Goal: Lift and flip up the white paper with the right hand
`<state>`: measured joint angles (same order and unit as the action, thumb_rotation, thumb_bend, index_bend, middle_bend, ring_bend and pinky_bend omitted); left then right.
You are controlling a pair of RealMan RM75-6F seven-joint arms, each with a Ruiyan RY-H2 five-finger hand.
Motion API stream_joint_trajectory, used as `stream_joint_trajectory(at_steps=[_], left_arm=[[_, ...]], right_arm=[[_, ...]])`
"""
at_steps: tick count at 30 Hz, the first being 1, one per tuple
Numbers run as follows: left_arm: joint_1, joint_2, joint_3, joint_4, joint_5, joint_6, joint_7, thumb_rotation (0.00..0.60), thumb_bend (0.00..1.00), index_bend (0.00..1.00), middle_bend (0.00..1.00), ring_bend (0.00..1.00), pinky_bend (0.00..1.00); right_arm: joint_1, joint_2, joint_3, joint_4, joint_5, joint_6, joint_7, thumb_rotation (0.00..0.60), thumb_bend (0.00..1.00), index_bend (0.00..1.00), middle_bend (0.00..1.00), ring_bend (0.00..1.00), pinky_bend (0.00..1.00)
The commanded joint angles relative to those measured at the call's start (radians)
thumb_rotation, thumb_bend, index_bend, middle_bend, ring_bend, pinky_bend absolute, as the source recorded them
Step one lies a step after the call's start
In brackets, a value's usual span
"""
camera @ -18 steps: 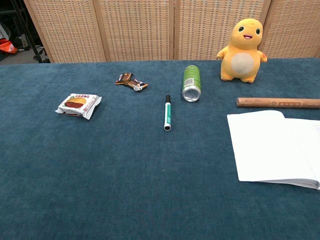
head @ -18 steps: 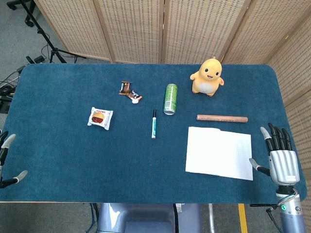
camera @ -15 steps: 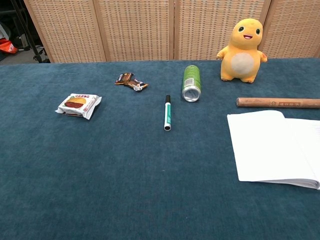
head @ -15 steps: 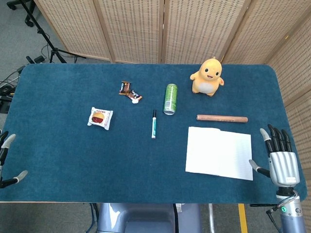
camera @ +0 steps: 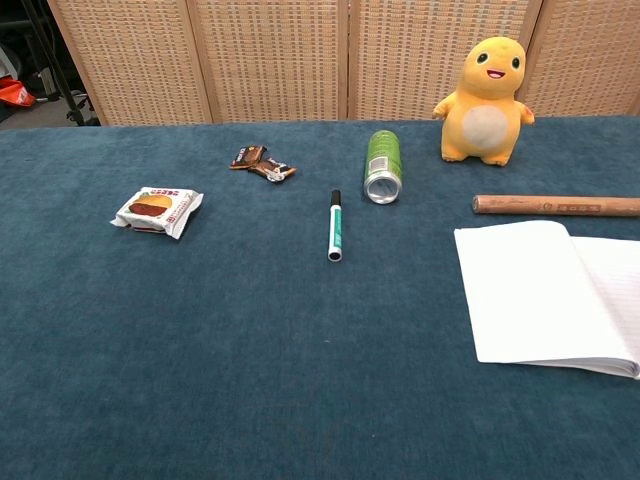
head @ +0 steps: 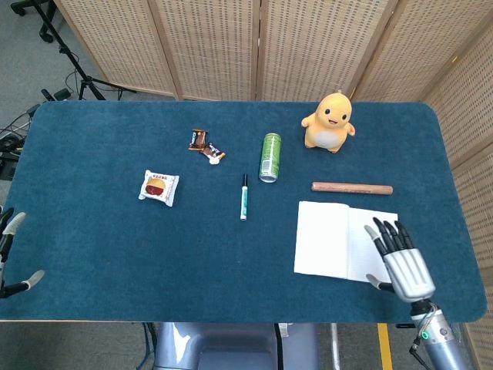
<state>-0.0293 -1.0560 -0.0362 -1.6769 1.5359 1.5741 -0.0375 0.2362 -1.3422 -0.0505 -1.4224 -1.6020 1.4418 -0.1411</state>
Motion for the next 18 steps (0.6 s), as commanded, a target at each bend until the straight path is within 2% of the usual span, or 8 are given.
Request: stream_joint_trajectory(at_steps=[1,10,18], left_arm=[[0.001,0.002,-0.002,0.000,-0.003,0.001,-0.007,0.600,0.00,0.00,0.00,0.00,0.00],[-0.002,0.007,-0.005,0.000,-0.009,-0.006,-0.017,0.600,0.00,0.00,0.00,0.00,0.00],[-0.001,0.009,-0.006,0.001,-0.012,-0.007,-0.025,0.600,0.00,0.00,0.00,0.00,0.00]], right_arm=[[0.031,-0.055,-0.019,0.038,-0.036,-0.055,-0.056,0.600,0.00,0.00,0.00,0.00,0.00],[0.073,-0.119,-0.006,0.057,-0.023,-0.160,-0.206,0.600,0.00,0.00,0.00,0.00,0.00],[0.085,-0.165,0.010,0.077,0.002,-0.200,-0.263,0.600,0.00,0.00,0.00,0.00,0.00]])
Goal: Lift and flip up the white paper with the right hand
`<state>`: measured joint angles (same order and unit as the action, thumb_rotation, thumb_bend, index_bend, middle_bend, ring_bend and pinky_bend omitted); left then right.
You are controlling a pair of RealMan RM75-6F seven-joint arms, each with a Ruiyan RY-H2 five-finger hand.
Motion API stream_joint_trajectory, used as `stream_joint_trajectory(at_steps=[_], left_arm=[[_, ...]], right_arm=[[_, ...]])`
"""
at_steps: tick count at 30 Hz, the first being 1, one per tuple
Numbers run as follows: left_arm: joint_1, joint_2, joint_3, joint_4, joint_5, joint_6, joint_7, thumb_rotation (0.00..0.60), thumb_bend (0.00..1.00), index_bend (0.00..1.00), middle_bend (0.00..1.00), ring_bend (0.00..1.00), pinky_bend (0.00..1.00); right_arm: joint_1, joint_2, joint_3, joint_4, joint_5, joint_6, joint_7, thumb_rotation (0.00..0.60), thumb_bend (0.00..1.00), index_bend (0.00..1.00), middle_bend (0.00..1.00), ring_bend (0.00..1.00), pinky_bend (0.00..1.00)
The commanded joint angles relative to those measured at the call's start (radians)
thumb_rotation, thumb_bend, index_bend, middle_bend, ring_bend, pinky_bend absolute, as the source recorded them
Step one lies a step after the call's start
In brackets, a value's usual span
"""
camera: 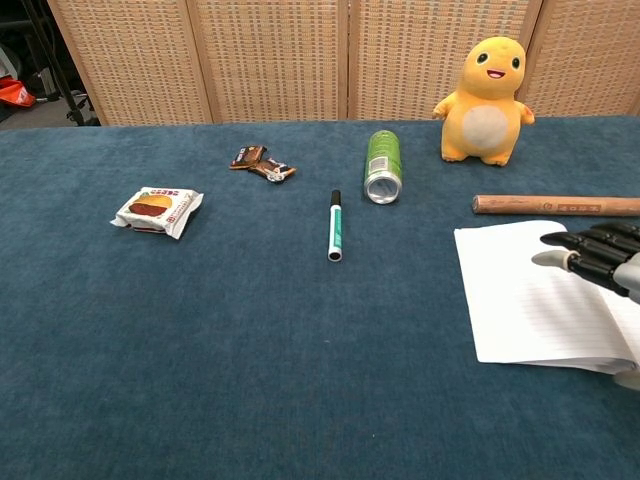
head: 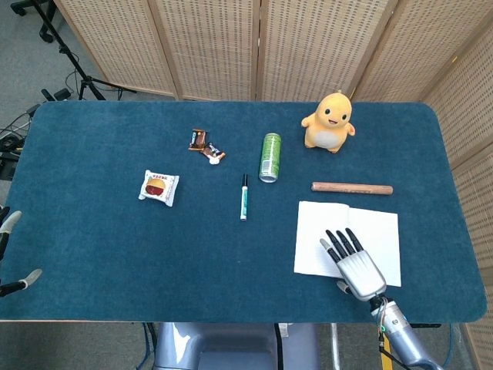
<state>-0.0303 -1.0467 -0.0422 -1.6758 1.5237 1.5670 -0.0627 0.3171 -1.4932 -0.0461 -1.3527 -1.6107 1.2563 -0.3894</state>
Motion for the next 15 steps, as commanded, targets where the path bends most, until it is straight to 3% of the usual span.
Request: stream_joint_trajectory(at_steps=[1,15], left_arm=[[0.000,0.000,0.000,0.000,0.001,0.000,0.000,0.600,0.00,0.00,0.00,0.00,0.00],[-0.001,0.002,-0.002,-0.001,-0.007,-0.006,-0.005,0.600,0.00,0.00,0.00,0.00,0.00]], right_arm=[[0.006,-0.020,0.006,0.006,0.016,-0.022,-0.020,0.600,0.00,0.00,0.00,0.00,0.00],[0.033,-0.066,0.031,-0.030,0.039,-0.063,-0.112,0.600,0.03,0.00,0.00,0.00,0.00]])
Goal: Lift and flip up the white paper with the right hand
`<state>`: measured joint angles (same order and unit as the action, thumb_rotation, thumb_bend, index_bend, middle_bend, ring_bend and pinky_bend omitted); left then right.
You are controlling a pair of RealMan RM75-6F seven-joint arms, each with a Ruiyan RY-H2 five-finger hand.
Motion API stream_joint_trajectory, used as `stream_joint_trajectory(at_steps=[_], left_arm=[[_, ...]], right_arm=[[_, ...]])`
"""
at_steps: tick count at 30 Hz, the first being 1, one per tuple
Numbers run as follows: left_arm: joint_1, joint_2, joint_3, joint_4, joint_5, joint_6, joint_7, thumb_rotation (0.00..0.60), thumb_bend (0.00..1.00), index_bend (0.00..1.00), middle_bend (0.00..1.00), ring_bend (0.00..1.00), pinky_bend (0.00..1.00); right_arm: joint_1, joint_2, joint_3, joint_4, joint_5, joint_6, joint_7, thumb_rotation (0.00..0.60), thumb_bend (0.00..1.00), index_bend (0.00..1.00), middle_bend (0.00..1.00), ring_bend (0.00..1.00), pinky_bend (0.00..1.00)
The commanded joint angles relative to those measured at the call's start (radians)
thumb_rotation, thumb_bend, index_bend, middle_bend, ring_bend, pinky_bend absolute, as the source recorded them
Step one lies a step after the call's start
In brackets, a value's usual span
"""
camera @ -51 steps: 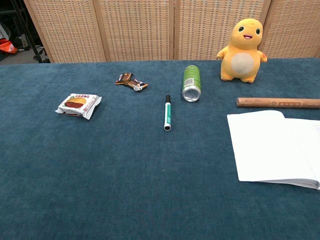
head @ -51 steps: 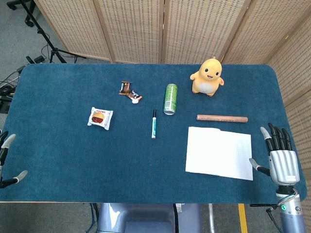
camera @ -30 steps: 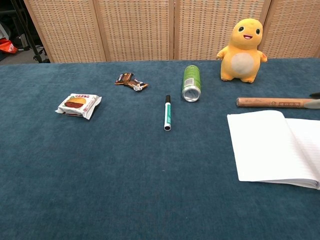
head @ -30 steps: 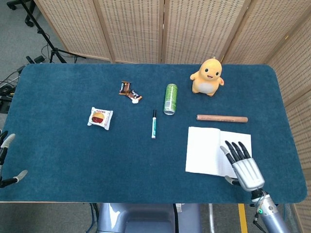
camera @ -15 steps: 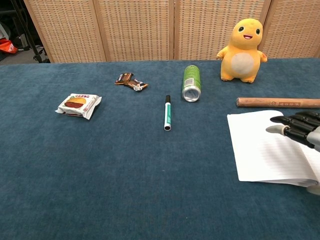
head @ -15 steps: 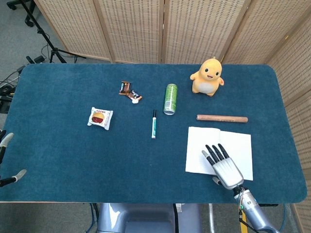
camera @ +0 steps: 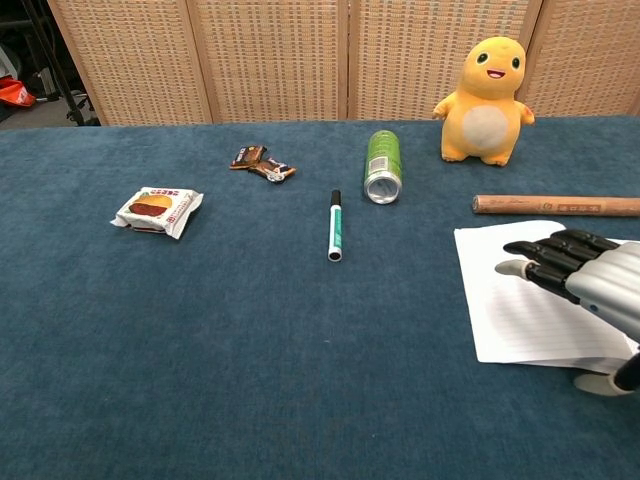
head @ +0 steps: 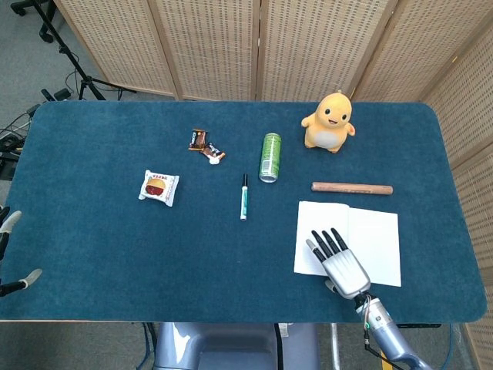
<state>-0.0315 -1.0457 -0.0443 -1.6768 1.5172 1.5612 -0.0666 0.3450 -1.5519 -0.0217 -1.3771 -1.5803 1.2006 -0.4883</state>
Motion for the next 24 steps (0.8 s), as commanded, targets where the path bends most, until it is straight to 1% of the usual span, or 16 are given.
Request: stream_joint_trajectory(at_steps=[1,4,8,24], left_arm=[[0.000,0.001,-0.001,0.001,-0.001,0.000,-0.002,0.600,0.00,0.00,0.00,0.00,0.00],[-0.001,0.002,-0.001,0.001,-0.003,-0.003,-0.005,0.600,0.00,0.00,0.00,0.00,0.00],[-0.002,0.003,-0.001,0.000,-0.004,-0.006,-0.004,0.600,0.00,0.00,0.00,0.00,0.00],[0.000,0.006,-0.001,0.002,-0.003,-0.004,-0.011,0.600,0.00,0.00,0.00,0.00,0.00]], right_arm=[[0.006,-0.010,0.009,-0.006,0.011,-0.008,-0.018,0.600,0.04,0.00,0.00,0.00,0.00],[0.009,-0.016,0.013,-0.011,0.017,-0.012,-0.031,0.600,0.05,0.00,0.00,0.00,0.00],[0.013,-0.020,0.017,-0.023,0.023,-0.016,-0.042,0.600,0.10,0.00,0.00,0.00,0.00],[0.023,-0.041,0.029,-0.027,0.065,-0.041,-0.105,0.600,0.10,0.00,0.00,0.00,0.00]])
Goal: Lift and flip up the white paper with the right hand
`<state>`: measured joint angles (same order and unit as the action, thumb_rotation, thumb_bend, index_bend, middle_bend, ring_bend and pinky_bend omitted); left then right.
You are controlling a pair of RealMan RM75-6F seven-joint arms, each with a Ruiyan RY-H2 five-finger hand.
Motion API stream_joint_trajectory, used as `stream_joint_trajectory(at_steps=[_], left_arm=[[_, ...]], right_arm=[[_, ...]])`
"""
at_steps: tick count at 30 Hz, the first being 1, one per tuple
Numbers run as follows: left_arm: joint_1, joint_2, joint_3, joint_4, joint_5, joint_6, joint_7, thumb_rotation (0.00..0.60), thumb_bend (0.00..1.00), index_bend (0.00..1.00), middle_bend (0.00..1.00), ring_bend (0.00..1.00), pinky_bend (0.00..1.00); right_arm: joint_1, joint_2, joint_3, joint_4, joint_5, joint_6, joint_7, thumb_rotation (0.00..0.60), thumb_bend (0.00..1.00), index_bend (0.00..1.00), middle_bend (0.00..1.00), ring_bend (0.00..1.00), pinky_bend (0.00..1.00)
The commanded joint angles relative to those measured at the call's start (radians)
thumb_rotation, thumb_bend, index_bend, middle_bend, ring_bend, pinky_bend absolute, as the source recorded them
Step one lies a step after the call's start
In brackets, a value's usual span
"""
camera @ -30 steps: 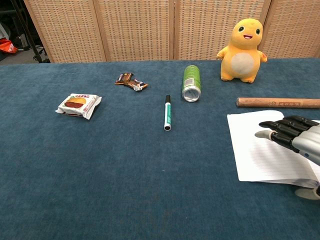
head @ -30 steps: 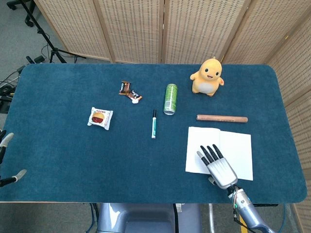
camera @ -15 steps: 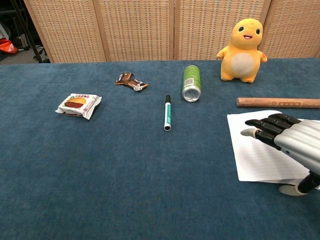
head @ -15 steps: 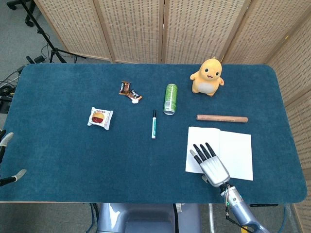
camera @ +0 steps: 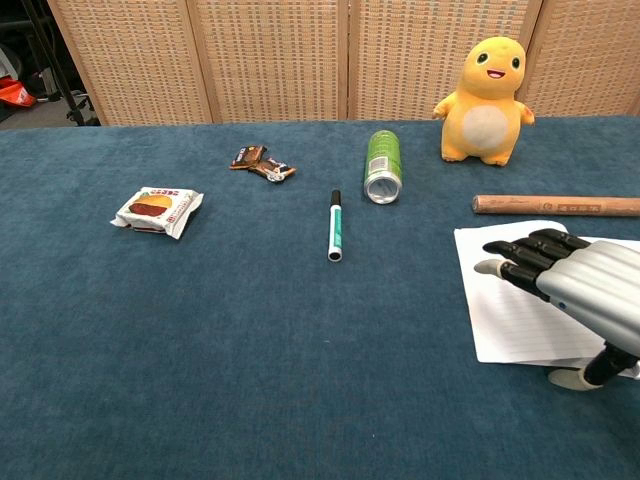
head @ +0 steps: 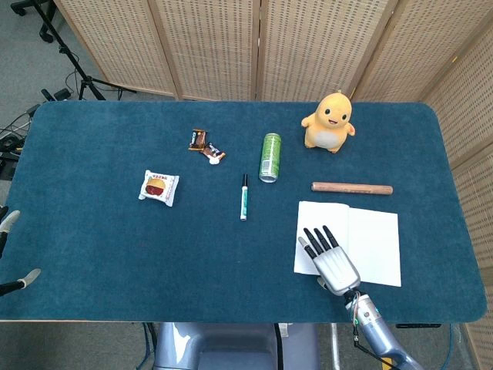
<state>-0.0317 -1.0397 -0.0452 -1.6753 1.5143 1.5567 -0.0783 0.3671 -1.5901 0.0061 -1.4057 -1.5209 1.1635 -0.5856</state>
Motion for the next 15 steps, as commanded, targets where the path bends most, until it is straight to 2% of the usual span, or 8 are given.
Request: stream_joint_trajectory(at_steps=[1,4,10,12,15], left_arm=[[0.000,0.000,0.000,0.000,0.000,0.000,0.000,0.600,0.00,0.00,0.00,0.00,0.00],[0.001,0.000,0.000,0.000,0.000,0.001,-0.001,0.600,0.00,0.00,0.00,0.00,0.00],[0.001,0.000,0.000,0.001,0.000,0.001,-0.003,0.600,0.00,0.00,0.00,0.00,0.00],[0.001,0.000,0.000,0.001,0.001,0.001,-0.003,0.600,0.00,0.00,0.00,0.00,0.00],[0.001,0.000,0.000,0.001,0.001,0.001,-0.004,0.600,0.00,0.00,0.00,0.00,0.00]], right_arm=[[0.002,-0.004,0.001,0.003,0.008,-0.005,-0.012,0.600,0.10,0.00,0.00,0.00,0.00],[0.004,-0.011,0.003,0.009,0.017,-0.010,-0.025,0.600,0.13,0.00,0.00,0.00,0.00],[0.006,-0.025,0.010,0.028,0.024,-0.004,-0.034,0.600,0.25,0.00,0.00,0.00,0.00],[0.008,-0.029,0.011,0.034,0.023,0.000,-0.031,0.600,0.32,0.00,0.00,0.00,0.00],[0.008,-0.036,0.014,0.044,0.020,0.008,-0.020,0.600,0.49,0.00,0.00,0.00,0.00]])
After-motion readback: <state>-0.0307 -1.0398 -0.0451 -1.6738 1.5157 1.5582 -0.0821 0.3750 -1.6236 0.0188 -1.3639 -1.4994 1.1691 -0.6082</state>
